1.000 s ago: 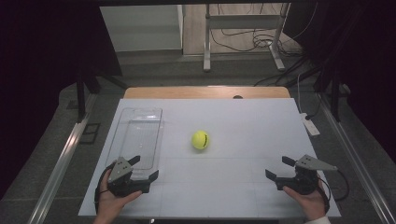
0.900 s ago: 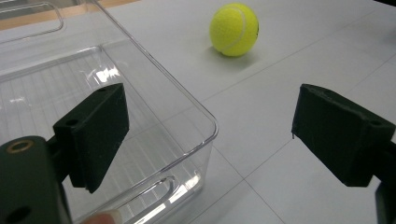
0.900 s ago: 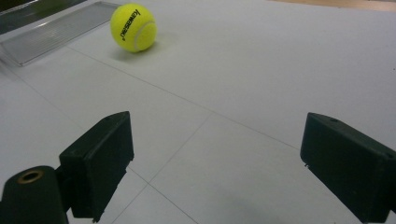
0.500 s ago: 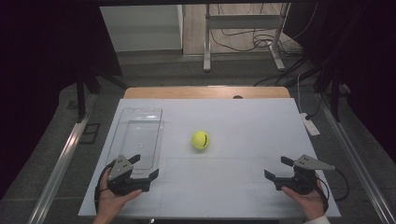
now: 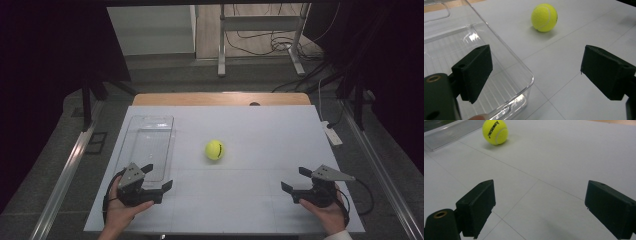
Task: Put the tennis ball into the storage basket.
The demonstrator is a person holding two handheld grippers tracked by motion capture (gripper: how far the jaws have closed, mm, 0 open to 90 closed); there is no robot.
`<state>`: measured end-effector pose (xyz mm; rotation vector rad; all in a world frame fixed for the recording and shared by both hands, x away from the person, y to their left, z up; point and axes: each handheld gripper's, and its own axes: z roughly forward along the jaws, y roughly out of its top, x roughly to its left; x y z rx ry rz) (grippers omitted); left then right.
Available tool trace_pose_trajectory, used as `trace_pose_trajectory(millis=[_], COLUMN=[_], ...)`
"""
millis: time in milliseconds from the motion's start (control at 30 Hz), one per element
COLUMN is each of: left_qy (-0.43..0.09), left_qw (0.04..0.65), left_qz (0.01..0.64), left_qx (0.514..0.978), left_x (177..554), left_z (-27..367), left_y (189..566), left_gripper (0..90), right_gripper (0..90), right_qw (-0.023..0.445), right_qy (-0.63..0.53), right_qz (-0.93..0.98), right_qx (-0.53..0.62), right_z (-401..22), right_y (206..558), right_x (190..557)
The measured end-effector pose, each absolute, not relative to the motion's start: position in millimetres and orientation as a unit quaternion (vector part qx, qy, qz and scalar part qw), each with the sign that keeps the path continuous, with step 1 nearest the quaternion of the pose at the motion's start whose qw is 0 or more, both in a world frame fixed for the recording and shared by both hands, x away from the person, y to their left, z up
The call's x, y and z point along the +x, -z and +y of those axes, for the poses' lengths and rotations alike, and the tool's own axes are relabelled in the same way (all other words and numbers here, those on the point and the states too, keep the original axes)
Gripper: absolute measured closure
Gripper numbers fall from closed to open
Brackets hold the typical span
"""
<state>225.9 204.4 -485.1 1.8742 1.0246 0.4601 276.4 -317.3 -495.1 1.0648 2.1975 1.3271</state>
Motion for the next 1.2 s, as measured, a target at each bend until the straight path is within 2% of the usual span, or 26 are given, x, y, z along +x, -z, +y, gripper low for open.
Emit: trace_pose_trajectory(millis=[1200], left_qy=[-0.155], left_qw=[0.451], left_qz=[0.399], left_qx=[0.783], left_x=[248], left_z=[192], left_y=[463], left_gripper=[10.1], right_gripper=[9.7], right_qw=[0.182], right_qy=[-0.462], right_qz=[0.781], right_qx=[0.377], right_z=[-316], right_y=[497], right_x=[280])
